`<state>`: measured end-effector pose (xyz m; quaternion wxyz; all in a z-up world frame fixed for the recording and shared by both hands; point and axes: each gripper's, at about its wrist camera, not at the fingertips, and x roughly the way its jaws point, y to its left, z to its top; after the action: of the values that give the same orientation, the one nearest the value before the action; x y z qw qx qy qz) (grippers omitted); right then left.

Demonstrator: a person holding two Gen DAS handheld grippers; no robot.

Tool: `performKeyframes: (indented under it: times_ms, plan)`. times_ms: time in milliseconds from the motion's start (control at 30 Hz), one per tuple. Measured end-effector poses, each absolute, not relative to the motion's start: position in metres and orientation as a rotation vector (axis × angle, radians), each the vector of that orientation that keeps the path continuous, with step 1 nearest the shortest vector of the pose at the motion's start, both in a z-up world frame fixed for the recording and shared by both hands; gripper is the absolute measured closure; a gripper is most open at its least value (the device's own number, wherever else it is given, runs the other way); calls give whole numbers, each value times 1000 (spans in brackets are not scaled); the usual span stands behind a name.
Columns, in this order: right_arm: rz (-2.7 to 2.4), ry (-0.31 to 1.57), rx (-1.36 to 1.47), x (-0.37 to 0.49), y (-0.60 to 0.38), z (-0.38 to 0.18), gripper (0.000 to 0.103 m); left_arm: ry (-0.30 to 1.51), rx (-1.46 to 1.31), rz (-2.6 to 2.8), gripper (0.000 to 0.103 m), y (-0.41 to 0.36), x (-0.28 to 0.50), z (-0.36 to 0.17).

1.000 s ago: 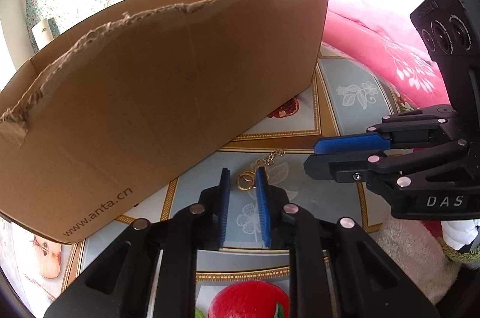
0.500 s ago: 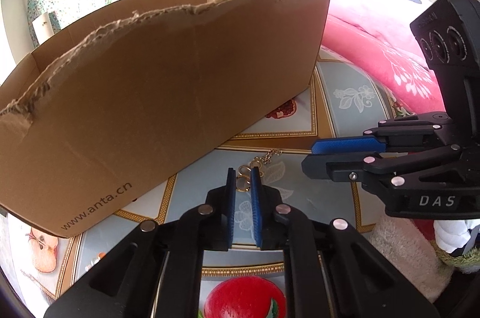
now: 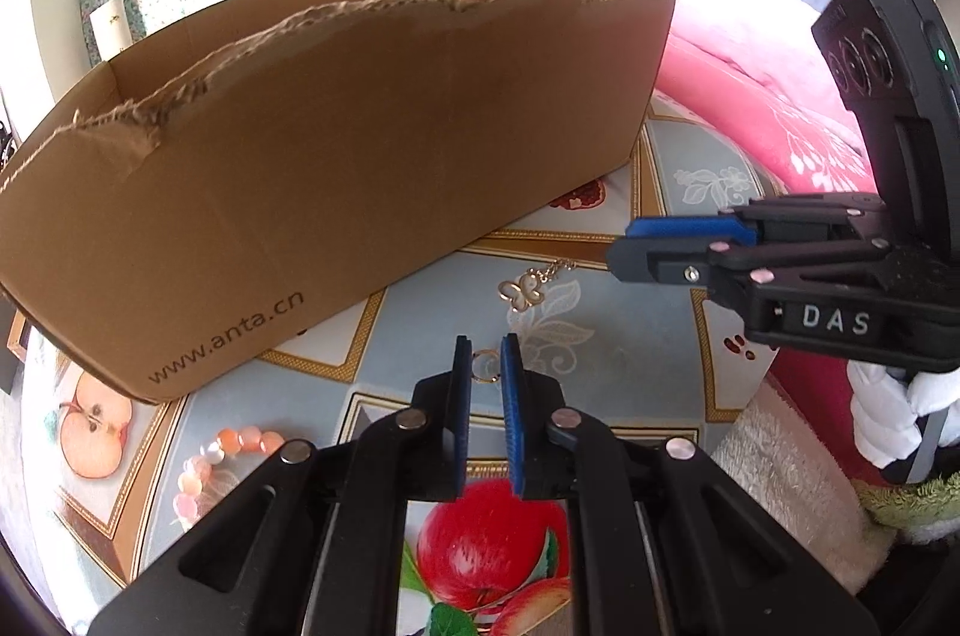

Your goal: Organize jewelry

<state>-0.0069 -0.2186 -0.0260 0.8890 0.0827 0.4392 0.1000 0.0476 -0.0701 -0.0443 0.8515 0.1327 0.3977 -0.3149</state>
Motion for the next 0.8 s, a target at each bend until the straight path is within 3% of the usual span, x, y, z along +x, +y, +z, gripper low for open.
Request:
performKeyframes:
  times_ms: [233,433,800]
  plan:
    - [219,910,66,11,-201,-28,85,836,268,-657,94,-68,48,-45]
    - [204,931,1,19,-189,-34,102,838,268,-664,94,-68,48,-47]
    - [147,947,75,3,-208,-28,103,837,260,-670,94,-69,49,-48]
